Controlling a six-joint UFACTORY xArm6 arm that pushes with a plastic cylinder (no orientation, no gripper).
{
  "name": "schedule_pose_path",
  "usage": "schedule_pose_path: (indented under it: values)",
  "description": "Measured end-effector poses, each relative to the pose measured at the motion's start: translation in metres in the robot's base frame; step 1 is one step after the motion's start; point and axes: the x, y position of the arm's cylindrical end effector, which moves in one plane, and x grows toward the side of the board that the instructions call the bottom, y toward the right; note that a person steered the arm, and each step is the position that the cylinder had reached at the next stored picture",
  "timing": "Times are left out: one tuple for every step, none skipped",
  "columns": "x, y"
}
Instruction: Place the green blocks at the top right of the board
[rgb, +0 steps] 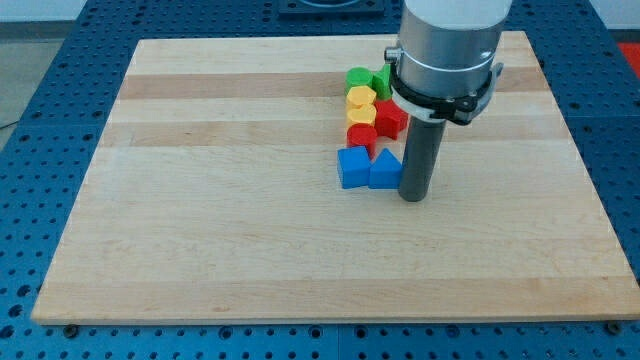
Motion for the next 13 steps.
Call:
schedule_pose_path:
  values:
    - [0.0,0.0]
    - [0.005,-0.001]
    - [0.043,-0.001]
    - [0.045,-0.037]
    - [-0.003,-0.081]
    - [-0.064,-0.12]
    - [-0.113,-0.126]
    - [-0.13,-0.126]
    - [-0.163,-0.101]
    - [-0.166,-0.064]
    - [-0.166,-0.022]
    - [-0.165,0.02]
    - [-0.18,0.047]
